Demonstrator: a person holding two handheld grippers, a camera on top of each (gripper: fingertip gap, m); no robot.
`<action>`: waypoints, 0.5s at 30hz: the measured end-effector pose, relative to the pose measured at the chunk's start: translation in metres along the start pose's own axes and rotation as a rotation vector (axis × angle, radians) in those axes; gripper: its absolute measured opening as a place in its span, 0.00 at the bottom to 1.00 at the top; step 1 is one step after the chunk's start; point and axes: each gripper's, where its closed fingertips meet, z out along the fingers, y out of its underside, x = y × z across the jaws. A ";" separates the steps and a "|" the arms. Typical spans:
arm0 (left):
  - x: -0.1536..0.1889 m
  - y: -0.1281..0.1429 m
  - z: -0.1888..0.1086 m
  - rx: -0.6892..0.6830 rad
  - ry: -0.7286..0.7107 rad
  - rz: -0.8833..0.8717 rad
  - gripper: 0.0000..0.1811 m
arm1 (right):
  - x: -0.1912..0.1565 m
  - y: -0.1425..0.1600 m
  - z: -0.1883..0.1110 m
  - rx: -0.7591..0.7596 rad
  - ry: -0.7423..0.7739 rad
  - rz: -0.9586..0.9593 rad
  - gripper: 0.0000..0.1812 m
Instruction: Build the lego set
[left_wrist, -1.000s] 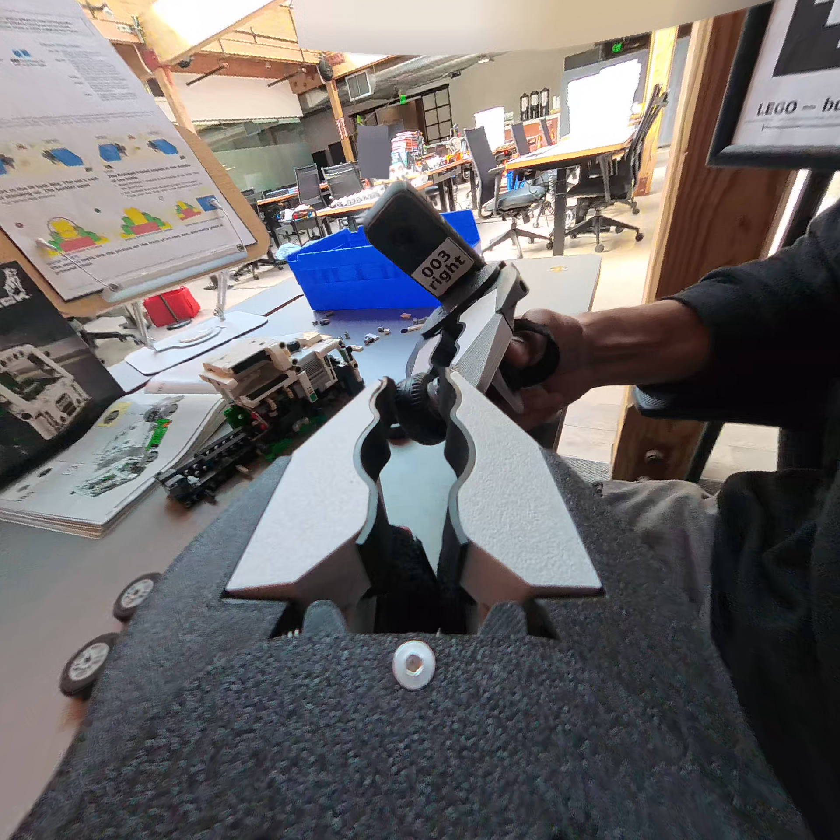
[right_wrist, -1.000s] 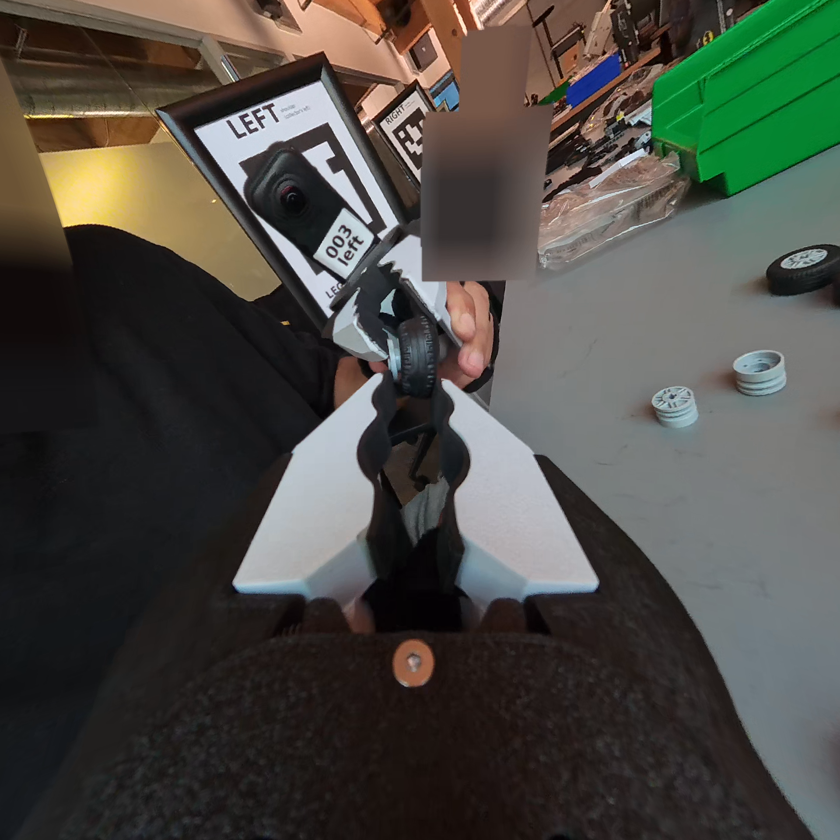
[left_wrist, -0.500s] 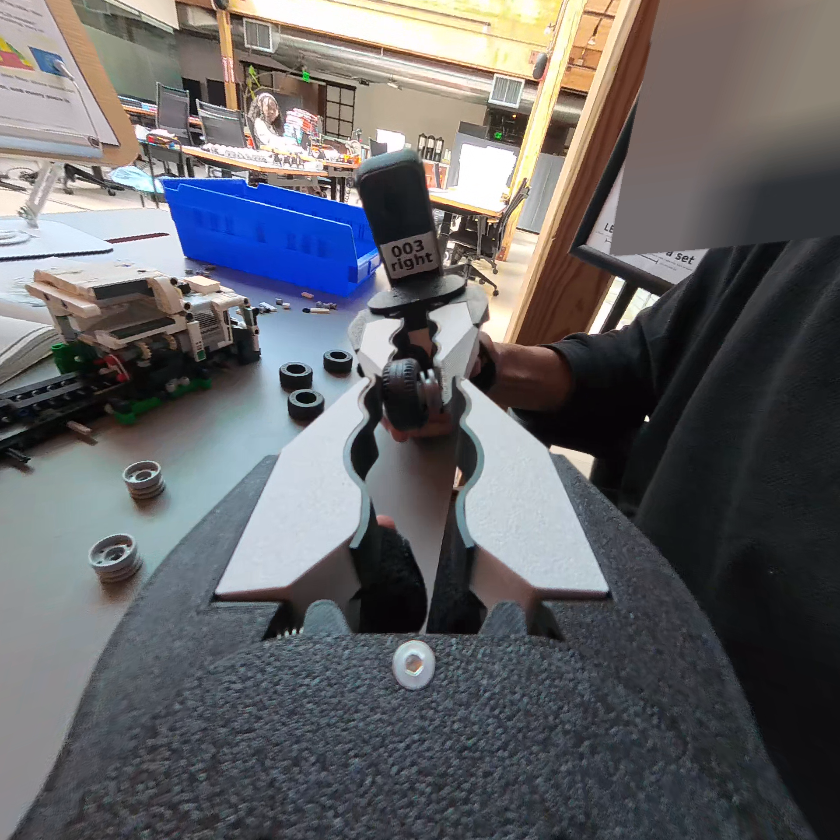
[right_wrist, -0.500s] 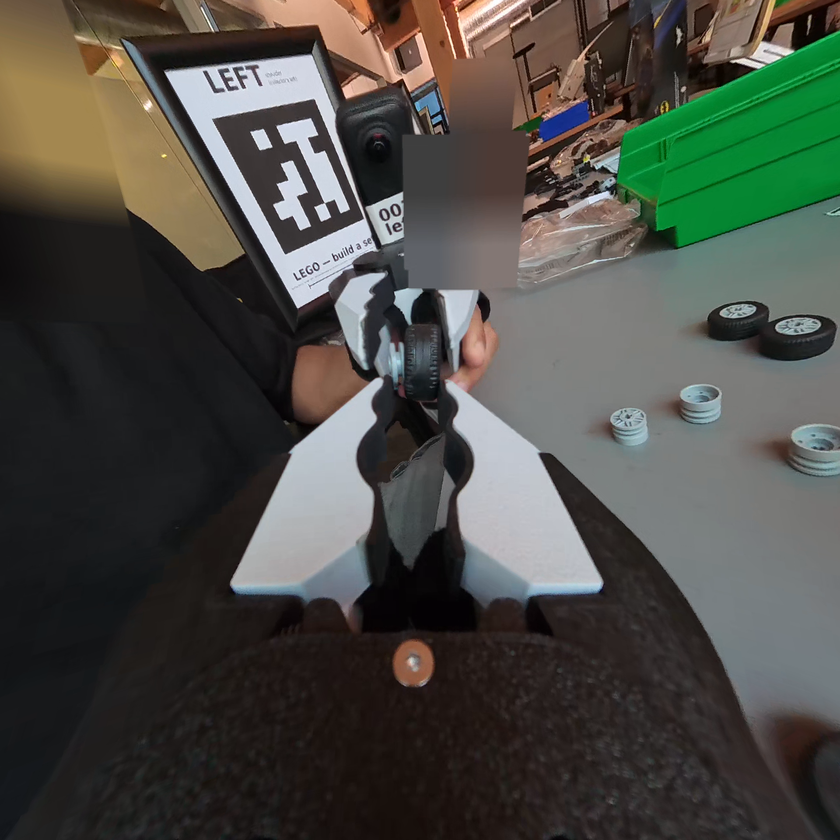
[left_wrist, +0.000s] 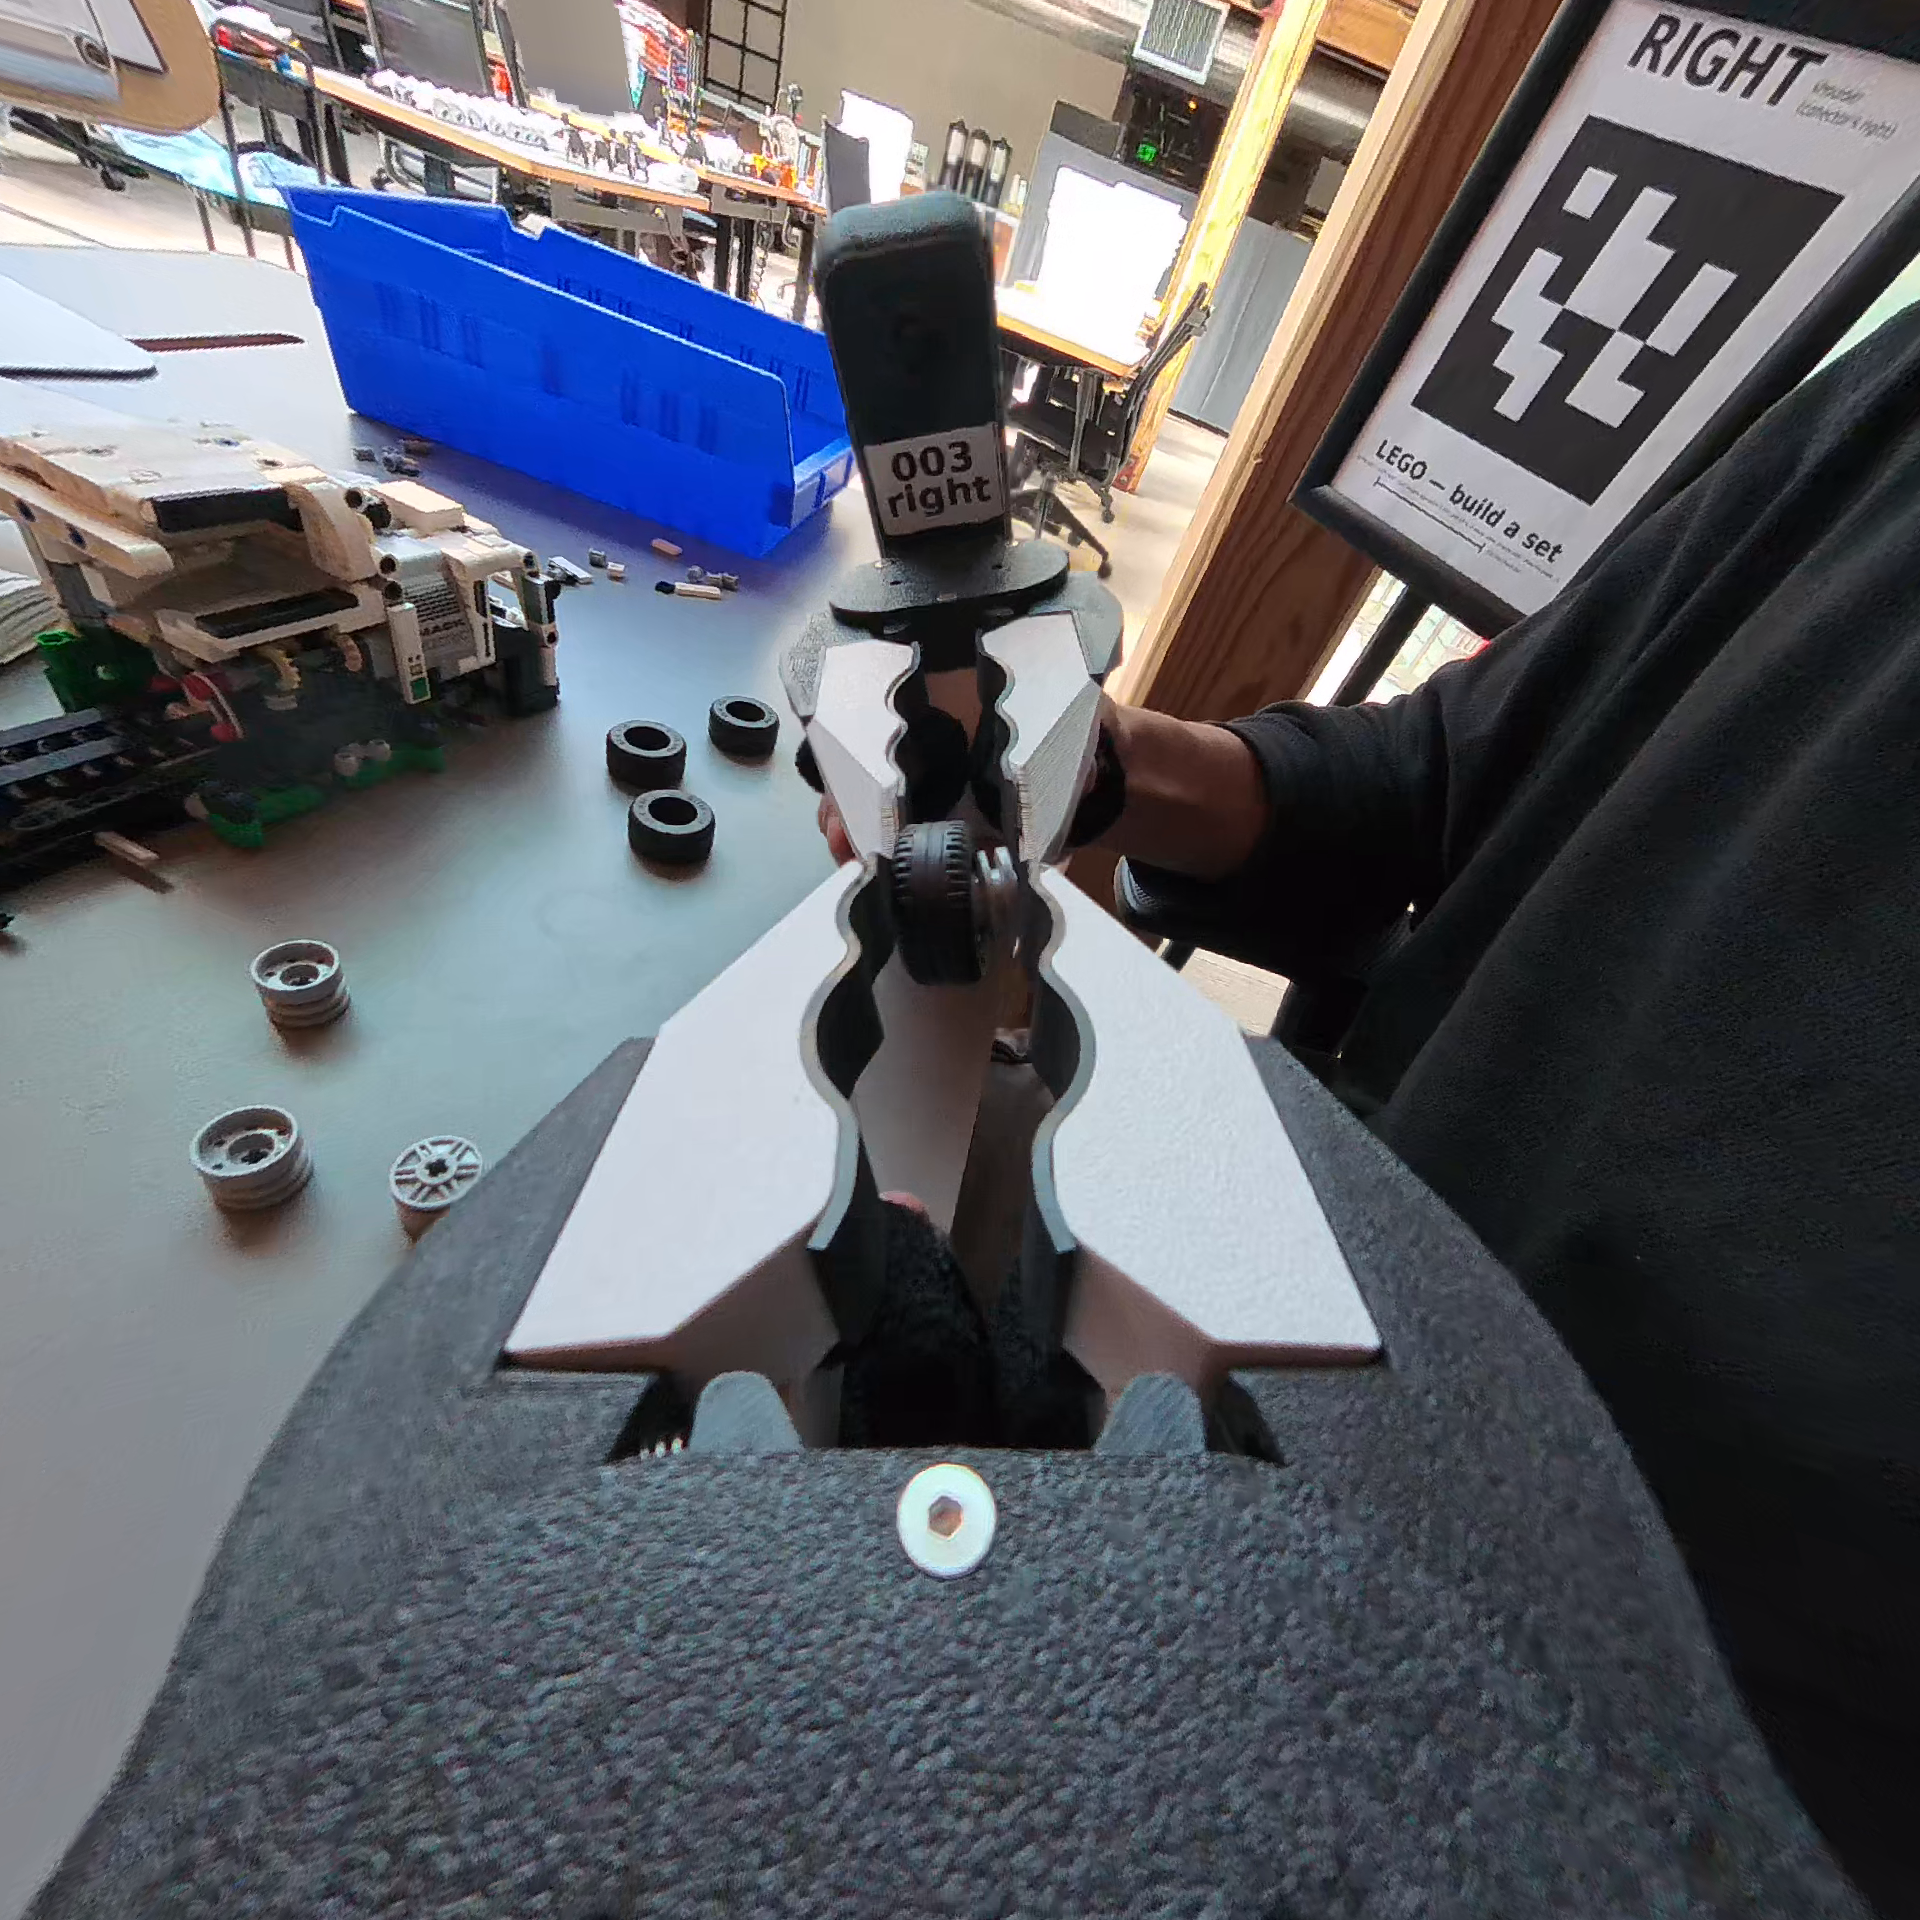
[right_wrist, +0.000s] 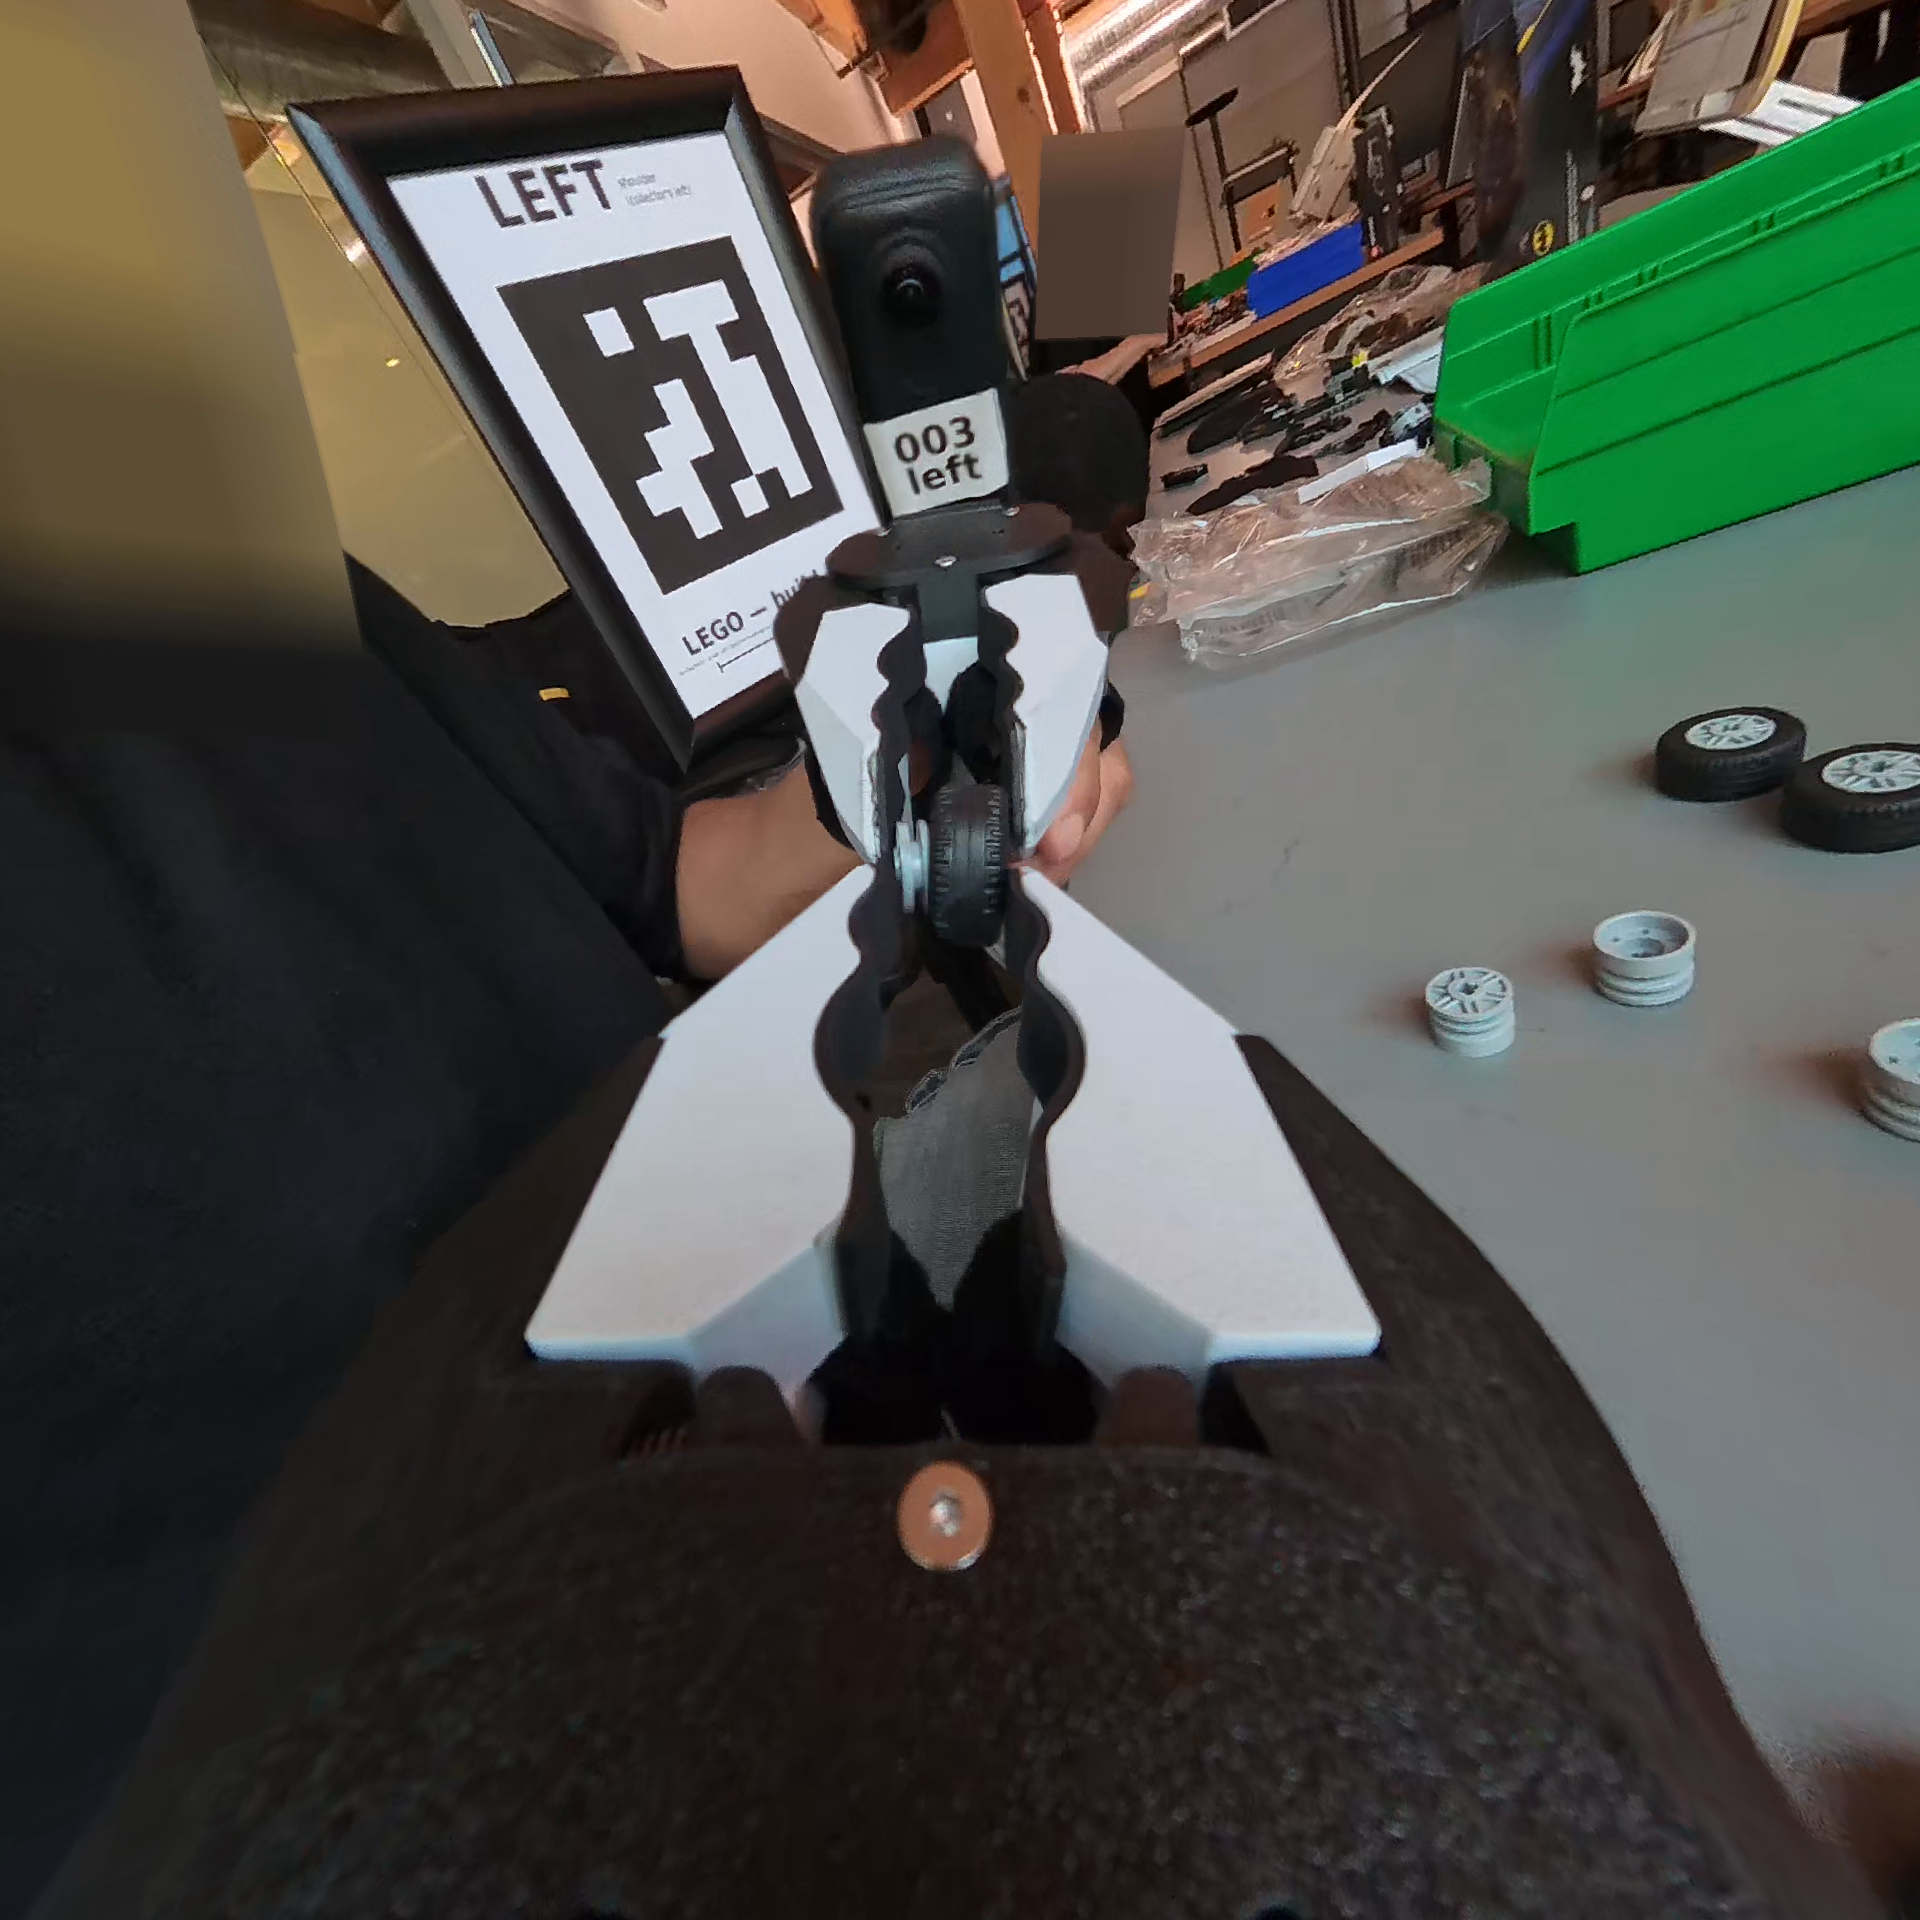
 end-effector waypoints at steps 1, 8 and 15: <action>0.001 -0.003 0.000 0.018 -0.007 0.007 0.12 | 0.000 -0.003 -0.001 0.013 0.004 0.003 0.10; -0.012 -0.027 -0.011 0.202 -0.072 0.004 0.15 | 0.002 -0.036 -0.011 0.299 0.003 0.118 0.09; -0.008 -0.022 -0.001 0.201 -0.061 -0.007 0.13 | 0.003 -0.032 -0.004 0.351 0.068 -0.004 0.10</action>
